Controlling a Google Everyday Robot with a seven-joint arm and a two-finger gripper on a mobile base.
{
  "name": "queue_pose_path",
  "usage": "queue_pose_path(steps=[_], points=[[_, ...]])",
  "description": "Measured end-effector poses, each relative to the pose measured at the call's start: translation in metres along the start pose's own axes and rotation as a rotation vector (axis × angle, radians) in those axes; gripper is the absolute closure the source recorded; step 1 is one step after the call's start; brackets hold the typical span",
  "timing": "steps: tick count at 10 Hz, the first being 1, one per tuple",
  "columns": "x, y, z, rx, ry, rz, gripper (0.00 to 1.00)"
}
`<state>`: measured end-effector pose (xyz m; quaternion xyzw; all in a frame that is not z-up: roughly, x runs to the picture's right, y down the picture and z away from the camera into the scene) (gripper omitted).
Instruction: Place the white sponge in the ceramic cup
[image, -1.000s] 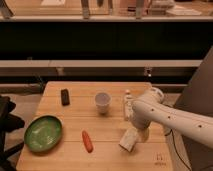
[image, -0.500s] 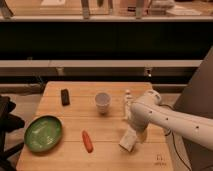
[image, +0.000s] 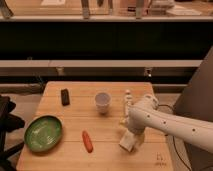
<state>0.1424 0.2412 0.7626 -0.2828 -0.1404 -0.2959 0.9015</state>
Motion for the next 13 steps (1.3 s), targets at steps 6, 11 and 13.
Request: queue_pose_path(steps=[6, 11, 13], points=[[-0.001, 0.007, 0.014, 0.004, -0.018, -0.018, 0.2], [-0.002, 0.009, 0.024, 0.002, -0.022, -0.032, 0.2], [-0.002, 0.01, 0.028, 0.003, -0.023, -0.034, 0.2]])
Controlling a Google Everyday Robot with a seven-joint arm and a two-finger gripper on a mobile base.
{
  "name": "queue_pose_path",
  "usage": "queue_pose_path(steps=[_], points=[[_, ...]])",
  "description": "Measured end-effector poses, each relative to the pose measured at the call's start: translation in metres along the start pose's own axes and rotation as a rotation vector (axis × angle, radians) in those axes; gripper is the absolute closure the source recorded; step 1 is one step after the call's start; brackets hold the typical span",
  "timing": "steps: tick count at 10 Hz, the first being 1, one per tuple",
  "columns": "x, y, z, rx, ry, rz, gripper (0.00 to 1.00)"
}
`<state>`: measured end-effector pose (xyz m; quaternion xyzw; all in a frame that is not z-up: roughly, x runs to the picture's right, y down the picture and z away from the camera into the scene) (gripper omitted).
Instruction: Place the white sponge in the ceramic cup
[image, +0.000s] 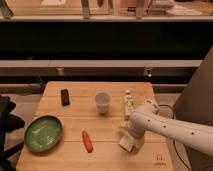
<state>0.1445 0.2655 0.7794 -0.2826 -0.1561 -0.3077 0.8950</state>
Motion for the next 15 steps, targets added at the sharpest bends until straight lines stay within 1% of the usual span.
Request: queue_pose_path(steps=[7, 10, 12, 13, 14, 15], points=[[-0.004, 0.006, 0.01, -0.005, 0.002, -0.003, 0.2], [-0.004, 0.01, 0.011, -0.006, 0.004, -0.004, 0.2], [-0.004, 0.014, 0.011, -0.004, 0.006, 0.001, 0.25], [-0.004, 0.014, 0.011, -0.002, 0.007, 0.003, 0.31], [-0.005, 0.014, 0.012, -0.002, 0.007, 0.001, 0.39], [-0.005, 0.014, 0.012, -0.002, 0.007, 0.001, 0.4]])
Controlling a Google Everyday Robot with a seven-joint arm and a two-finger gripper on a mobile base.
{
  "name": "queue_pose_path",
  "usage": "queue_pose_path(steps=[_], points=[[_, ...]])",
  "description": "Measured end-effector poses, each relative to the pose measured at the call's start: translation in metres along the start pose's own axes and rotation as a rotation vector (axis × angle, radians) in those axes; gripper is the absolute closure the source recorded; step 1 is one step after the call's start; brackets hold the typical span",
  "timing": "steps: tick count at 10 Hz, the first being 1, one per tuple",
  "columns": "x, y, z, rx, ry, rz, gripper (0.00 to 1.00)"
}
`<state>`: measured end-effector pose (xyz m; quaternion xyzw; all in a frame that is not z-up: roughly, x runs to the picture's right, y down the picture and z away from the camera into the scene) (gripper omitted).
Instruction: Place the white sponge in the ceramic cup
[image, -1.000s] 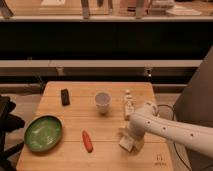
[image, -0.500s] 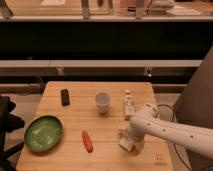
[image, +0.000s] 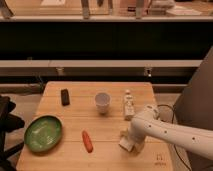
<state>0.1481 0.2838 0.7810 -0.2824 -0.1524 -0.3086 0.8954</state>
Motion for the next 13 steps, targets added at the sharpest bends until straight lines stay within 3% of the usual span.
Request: queue_pose_path(steps=[1, 6, 13], points=[[0.0001, 0.0003, -0.0002, 0.001, 0.001, 0.001, 0.44], [0.0013, 0.0033, -0.0006, 0.012, 0.007, -0.005, 0.94], [0.0073, 0.0004, -0.0102, 0.013, 0.005, -0.024, 0.96]])
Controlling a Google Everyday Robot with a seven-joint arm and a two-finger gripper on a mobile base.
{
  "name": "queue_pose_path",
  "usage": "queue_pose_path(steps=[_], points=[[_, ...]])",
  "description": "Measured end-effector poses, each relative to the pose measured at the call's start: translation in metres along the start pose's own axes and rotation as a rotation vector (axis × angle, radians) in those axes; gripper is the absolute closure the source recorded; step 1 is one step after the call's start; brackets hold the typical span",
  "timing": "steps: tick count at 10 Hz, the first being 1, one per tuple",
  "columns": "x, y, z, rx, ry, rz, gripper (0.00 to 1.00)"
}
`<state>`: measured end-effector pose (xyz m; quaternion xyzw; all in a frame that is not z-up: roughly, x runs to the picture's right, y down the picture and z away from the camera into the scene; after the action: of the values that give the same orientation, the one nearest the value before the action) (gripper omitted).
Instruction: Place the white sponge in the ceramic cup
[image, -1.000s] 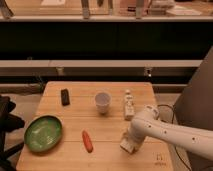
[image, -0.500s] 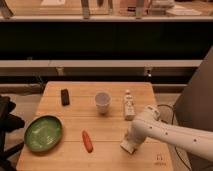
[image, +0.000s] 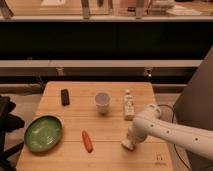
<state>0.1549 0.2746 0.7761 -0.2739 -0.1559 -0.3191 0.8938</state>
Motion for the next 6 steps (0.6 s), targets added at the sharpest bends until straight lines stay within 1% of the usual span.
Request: queue_pose_path(steps=[2, 6], points=[[0.012, -0.004, -0.007, 0.004, 0.006, -0.001, 0.96], [0.015, -0.01, -0.015, 0.007, 0.01, -0.01, 0.96]])
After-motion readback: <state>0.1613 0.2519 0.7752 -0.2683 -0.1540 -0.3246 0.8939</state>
